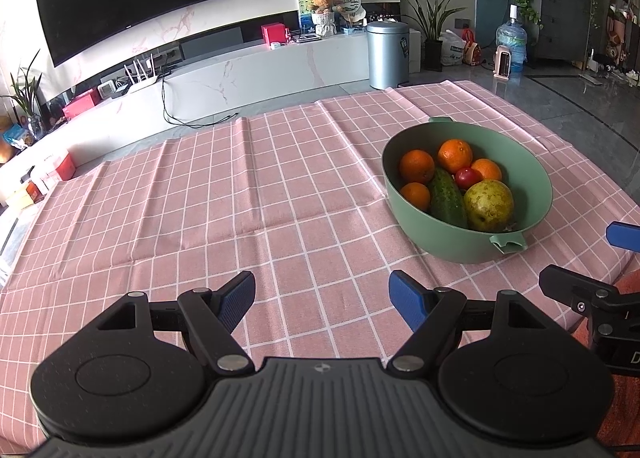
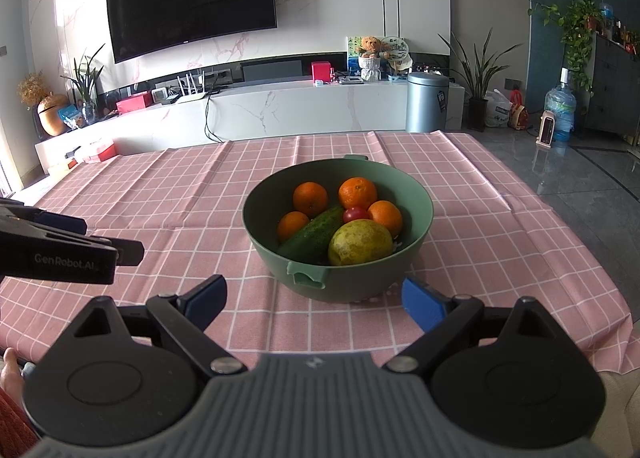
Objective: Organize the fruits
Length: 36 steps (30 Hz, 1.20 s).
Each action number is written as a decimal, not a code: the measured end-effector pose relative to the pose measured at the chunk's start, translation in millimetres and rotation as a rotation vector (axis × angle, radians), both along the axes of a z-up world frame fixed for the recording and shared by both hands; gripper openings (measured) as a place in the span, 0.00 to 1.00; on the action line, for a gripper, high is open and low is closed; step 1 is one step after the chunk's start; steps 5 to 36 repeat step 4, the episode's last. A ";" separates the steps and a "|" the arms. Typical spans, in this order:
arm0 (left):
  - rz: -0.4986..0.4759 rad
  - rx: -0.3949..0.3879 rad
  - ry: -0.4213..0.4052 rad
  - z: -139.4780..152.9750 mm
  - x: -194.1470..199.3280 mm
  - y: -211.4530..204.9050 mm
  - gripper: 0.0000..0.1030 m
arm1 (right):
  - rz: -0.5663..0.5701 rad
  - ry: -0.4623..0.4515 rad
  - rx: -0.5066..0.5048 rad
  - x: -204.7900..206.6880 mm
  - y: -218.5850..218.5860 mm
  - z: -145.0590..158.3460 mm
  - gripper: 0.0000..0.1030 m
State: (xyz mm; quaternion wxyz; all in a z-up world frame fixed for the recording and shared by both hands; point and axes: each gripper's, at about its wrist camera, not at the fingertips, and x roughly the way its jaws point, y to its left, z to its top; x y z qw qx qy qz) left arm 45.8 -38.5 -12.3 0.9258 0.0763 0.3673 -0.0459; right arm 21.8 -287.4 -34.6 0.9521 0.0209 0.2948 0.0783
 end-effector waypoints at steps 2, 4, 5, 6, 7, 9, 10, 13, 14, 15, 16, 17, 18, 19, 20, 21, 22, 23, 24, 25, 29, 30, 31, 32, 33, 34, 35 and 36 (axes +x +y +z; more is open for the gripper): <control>-0.004 -0.005 -0.006 0.5 -0.8 0.2 0.87 | 0.000 0.000 0.000 0.0 -0.1 0.0 0.88; -0.002 -0.004 -0.014 1.4 -1.7 -0.4 0.87 | 0.000 0.000 0.000 0.0 -0.1 0.0 0.88; -0.002 -0.004 -0.014 1.4 -1.7 -0.4 0.87 | 0.000 0.000 0.000 0.0 -0.1 0.0 0.88; -0.002 -0.004 -0.014 1.4 -1.7 -0.4 0.87 | 0.000 0.000 0.000 0.0 -0.1 0.0 0.88; -0.002 -0.004 -0.014 1.4 -1.7 -0.4 0.87 | 0.000 0.000 0.000 0.0 -0.1 0.0 0.88; -0.002 -0.004 -0.014 1.4 -1.7 -0.4 0.87 | 0.000 0.000 0.000 0.0 -0.1 0.0 0.88; -0.002 -0.004 -0.014 1.4 -1.7 -0.4 0.87 | 0.000 0.000 0.000 0.0 -0.1 0.0 0.88; -0.002 -0.004 -0.014 1.4 -1.7 -0.4 0.87 | 0.000 0.000 0.000 0.0 -0.1 0.0 0.88; -0.002 -0.004 -0.014 1.4 -1.7 -0.4 0.87 | 0.000 0.000 0.000 0.0 -0.1 0.0 0.88; -0.002 -0.004 -0.014 1.4 -1.7 -0.4 0.87 | 0.000 0.000 0.000 0.0 -0.1 0.0 0.88; -0.002 -0.004 -0.014 1.4 -1.7 -0.4 0.87 | 0.000 0.000 0.000 0.0 -0.1 0.0 0.88; -0.002 -0.004 -0.014 1.4 -1.7 -0.4 0.87 | 0.000 0.000 0.000 0.0 -0.1 0.0 0.88; -0.002 -0.004 -0.014 1.4 -1.7 -0.4 0.87 | 0.000 0.000 0.000 0.0 -0.1 0.0 0.88; -0.002 -0.004 -0.014 1.4 -1.7 -0.4 0.87 | 0.000 0.000 0.000 0.0 -0.1 0.0 0.88; -0.002 -0.004 -0.014 1.4 -1.7 -0.4 0.87 | 0.000 0.000 0.000 0.0 -0.1 0.0 0.88; -0.002 -0.004 -0.014 1.4 -1.7 -0.4 0.87 | 0.000 0.000 0.000 0.0 -0.1 0.0 0.88; -0.002 -0.004 -0.014 1.4 -1.7 -0.4 0.87 | 0.000 0.000 0.000 0.0 -0.1 0.0 0.88; -0.002 -0.004 -0.014 1.4 -1.7 -0.4 0.87 | 0.000 0.000 0.000 0.0 -0.1 0.0 0.88; -0.002 -0.004 -0.014 1.4 -1.7 -0.4 0.87 | 0.000 0.000 0.000 0.0 -0.1 0.0 0.88; -0.002 -0.004 -0.014 1.4 -1.7 -0.4 0.87 | 0.000 0.000 0.000 0.0 -0.1 0.0 0.88; -0.002 -0.004 -0.014 1.4 -1.7 -0.4 0.87 | 0.000 0.000 0.000 0.0 -0.1 0.0 0.88; -0.002 -0.004 -0.014 1.4 -1.7 -0.4 0.87 | 0.000 0.000 0.000 0.0 -0.1 0.0 0.88; -0.002 -0.004 -0.014 1.4 -1.7 -0.4 0.87 | 0.000 0.000 0.000 0.0 -0.1 0.0 0.88; -0.002 -0.004 -0.014 1.4 -1.7 -0.4 0.87 | 0.000 0.000 0.000 0.0 -0.1 0.0 0.88; -0.002 -0.004 -0.014 1.4 -1.7 -0.4 0.87 | 0.000 0.000 0.000 0.0 -0.1 0.0 0.88; -0.002 -0.004 -0.014 1.4 -1.7 -0.4 0.87 | 0.000 0.000 0.000 0.0 -0.1 0.0 0.88; -0.002 -0.004 -0.014 1.4 -1.7 -0.4 0.87 | 0.000 0.000 0.000 0.0 -0.1 0.0 0.88; -0.002 -0.004 -0.014 1.4 -1.7 -0.4 0.87 | 0.000 0.000 0.000 0.0 -0.1 0.0 0.88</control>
